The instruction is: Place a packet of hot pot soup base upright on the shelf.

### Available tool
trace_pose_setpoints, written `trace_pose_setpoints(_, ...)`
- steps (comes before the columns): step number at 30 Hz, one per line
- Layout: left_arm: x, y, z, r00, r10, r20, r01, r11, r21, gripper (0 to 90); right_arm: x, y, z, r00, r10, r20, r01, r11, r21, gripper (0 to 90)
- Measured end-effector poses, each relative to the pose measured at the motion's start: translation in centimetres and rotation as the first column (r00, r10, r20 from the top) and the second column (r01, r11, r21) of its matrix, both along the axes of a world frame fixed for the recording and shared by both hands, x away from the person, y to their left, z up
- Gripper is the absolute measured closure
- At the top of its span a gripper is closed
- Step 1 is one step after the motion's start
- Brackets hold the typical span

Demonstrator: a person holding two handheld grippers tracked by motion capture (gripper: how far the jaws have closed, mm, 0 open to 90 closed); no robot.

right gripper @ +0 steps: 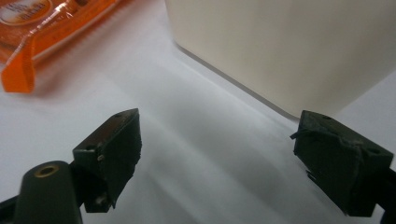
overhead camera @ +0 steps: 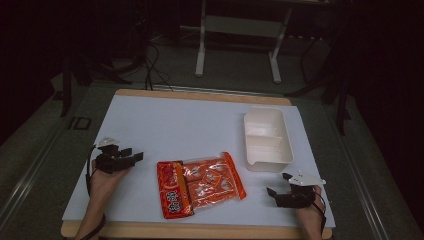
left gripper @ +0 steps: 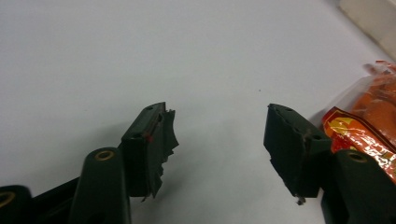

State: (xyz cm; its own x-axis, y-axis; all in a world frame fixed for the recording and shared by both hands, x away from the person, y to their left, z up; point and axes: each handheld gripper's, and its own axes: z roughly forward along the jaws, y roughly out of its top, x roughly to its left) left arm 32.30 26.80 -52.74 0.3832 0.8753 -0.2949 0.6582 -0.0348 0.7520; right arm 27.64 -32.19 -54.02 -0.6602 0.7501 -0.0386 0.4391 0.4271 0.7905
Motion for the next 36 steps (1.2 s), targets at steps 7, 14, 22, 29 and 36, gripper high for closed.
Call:
trace_pose_setpoints(7,-0.3,-0.2,0.3,0.9991,-0.043,0.004,0.043,0.999,-0.006,52.6,0.0,-0.1,0.0,0.9996,0.027,-0.005,-0.027,0.999,0.017,15.9)
trace_pose_setpoints(14,-1.0,-1.3,0.5,0.9953,-0.096,-0.011,0.096,0.9953,0.007,56.0,0.0,-0.1,0.0,0.9994,0.033,-0.007,-0.033,0.999,0.011,15.8)
trace_pose_setpoints(22,-1.3,-2.6,0.5,0.992,-0.124,-0.022,0.125,0.9914,0.038,48.2,0.0,0.3,-0.1,0.9989,0.046,-0.009,-0.046,0.999,-0.022,15.8)
trace_pose_setpoints(29,-1.4,-3.5,0.4,0.988,-0.151,-0.031,0.152,0.9874,0.042,47.3,0.0,0.2,-0.1,0.9987,0.049,-0.008,-0.05,0.999,-0.017,15.8)
trace_pose_setpoints(36,-1.5,-4.3,0.1,0.9796,-0.193,-0.057,0.194,0.9807,0.022,50.7,-0.1,0.3,-0.1,0.9988,0.05,-0.004,-0.05,0.998,-0.023,15.8)
